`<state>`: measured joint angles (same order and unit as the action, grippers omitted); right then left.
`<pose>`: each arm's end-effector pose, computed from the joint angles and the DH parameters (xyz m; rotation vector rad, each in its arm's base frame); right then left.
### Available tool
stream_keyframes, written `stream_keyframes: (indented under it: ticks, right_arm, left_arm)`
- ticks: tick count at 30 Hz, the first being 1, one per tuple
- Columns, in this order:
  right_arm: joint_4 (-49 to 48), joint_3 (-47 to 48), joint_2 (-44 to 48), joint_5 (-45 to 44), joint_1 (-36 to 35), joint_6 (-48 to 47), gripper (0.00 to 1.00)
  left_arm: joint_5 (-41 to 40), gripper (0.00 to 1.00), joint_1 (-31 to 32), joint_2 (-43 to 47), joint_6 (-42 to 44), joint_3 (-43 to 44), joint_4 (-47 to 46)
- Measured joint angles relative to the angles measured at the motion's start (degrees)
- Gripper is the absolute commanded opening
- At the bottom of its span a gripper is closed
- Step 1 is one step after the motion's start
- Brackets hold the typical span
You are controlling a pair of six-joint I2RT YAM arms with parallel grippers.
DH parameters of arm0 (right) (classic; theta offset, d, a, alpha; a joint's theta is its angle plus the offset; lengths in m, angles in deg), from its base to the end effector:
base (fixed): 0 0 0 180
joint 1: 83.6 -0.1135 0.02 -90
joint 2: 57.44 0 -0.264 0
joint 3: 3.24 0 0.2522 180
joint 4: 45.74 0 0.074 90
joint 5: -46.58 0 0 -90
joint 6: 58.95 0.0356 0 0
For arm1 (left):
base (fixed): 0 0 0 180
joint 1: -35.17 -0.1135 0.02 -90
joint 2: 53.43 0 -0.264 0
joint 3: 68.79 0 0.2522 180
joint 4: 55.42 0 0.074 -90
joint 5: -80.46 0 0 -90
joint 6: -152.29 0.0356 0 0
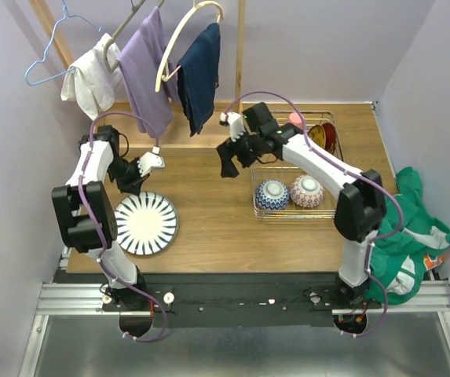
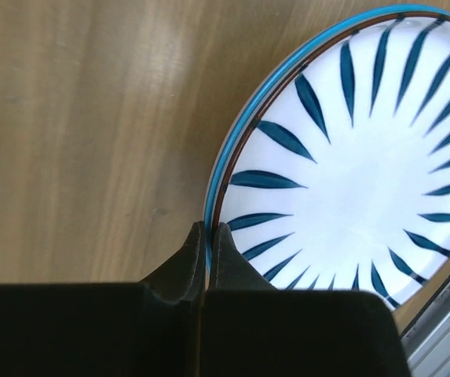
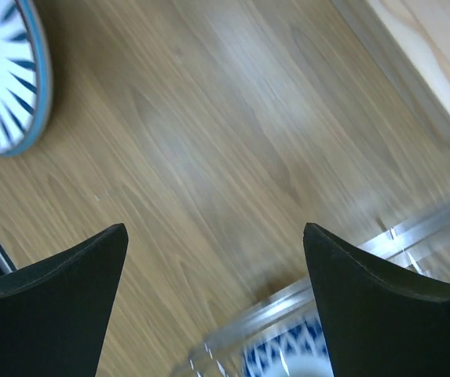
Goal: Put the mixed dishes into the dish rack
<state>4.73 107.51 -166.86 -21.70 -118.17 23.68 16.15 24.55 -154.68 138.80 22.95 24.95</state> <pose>0.3466 0.2548 0.2874 -1.0416 2.2279 0.6723 0.3178 0.0439 0.2247 1.5205 2.3451 -0.4598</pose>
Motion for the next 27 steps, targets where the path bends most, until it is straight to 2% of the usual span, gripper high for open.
stream_keyframes:
  ticks: [5,12,17,24,25,27]
  right_arm:
    - [-2.8,8.0,-7.3,6.2,-2.8,1.5,1.0]
    - [-10.1,5.2,-8.1,13.8,-8.9,1.2,1.0]
    - [-12.5,3.3,-10.0,16.4,-13.2,1.6,1.0]
    - [-16.4,3.3,-13.2,16.8,-13.5,2.8,1.0]
    - [-16.9,3.3,-13.6,16.7,-13.4,3.0,1.0]
    - [-18.2,3.0,-14.4,16.7,-13.4,3.4,1.0]
  left_arm:
    - [2.2,0.0,0.2,5.5,0.0,1.0,0.5]
    - [4.1,0.0,0.2,9.7,-0.5,-3.2,-1.3]
    - [6.1,0.0,1.4,8.7,-3.3,-7.5,-4.4]
    - [8.3,0.0,3.4,4.8,-5.5,-10.1,-10.5]
    - [8.5,0.02,3.6,4.4,-5.7,-10.3,-11.1]
    - [8.7,0.13,3.9,3.0,-6.7,-10.4,-12.1]
